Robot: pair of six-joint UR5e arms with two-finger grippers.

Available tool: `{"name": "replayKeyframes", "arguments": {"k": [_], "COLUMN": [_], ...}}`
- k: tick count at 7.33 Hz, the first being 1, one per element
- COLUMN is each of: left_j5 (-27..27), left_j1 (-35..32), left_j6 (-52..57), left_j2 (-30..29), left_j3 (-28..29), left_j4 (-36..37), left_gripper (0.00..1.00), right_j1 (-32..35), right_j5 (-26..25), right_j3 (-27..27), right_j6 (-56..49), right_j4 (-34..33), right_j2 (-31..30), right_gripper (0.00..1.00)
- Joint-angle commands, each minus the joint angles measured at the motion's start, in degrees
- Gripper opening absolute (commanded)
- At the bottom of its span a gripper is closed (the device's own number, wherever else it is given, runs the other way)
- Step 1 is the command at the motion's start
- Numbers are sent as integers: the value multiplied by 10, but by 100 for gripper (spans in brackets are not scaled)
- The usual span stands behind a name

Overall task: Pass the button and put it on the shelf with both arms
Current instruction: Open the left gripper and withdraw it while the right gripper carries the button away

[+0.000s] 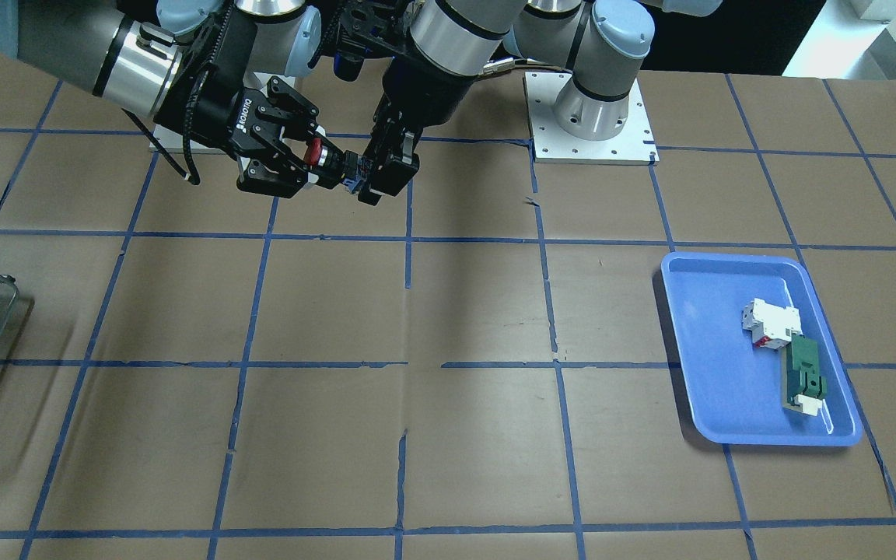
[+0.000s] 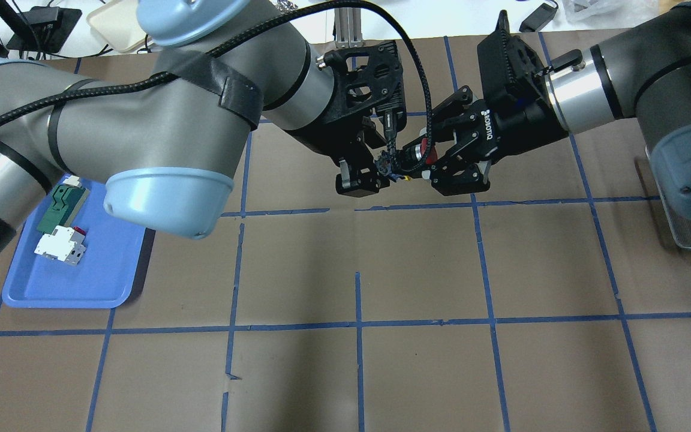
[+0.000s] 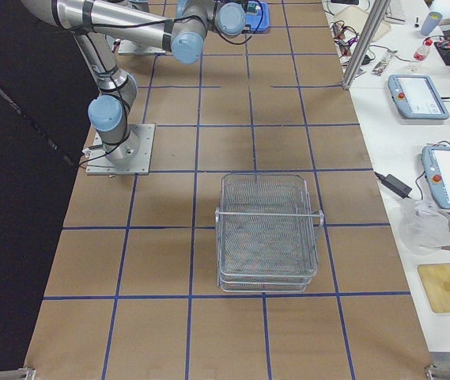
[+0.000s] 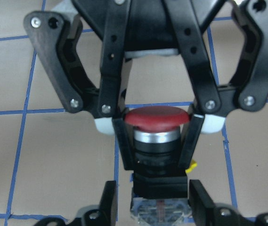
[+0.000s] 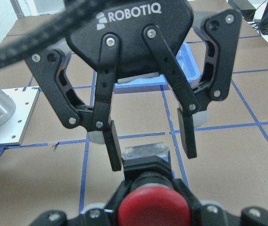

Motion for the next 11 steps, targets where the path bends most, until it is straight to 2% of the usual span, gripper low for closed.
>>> {"name": "replayKeyframes", "arguments": {"k": [1, 2, 3, 4, 5, 7, 8, 9, 10, 11], "left_j5": [49, 106, 140, 176, 196, 239, 255, 254, 255, 254], "left_j1": [4, 12, 32, 58, 90, 162, 186, 200, 218, 243], "left_j6": [-81, -148, -170, -206, -261, -285, -304, -362, -394, -419], "left_j2": [0, 3, 5, 5, 4, 7, 18, 26, 34, 35], "left_j3": [0, -6, -3, -4, -4, -4, -3, -1, -1, -3], "left_j4": [-6, -9, -64, -87, -87, -91, -120, -122, -123, -129], "left_gripper": [75, 75, 79, 95, 100, 100, 100, 100, 100, 100], "right_j1": [-6, -12, -22, -48, -87, -187, -247, -281, -295, -296], "right_j5": [-33, -68, -101, -134, -176, -242, -285, -357, -433, -487], "right_j3": [-3, -14, -28, -45, -60, -94, -111, -130, -168, -212], "right_j6": [0, 1, 3, 16, 24, 26, 28, 28, 28, 27], "right_j4": [-1, 0, 1, 4, 4, -4, -4, -6, -5, -4], "right_j2": [1, 1, 2, 1, 2, 7, 16, 44, 81, 118], "right_gripper": [0, 0, 0, 0, 0, 0, 0, 0, 0, 0]}}
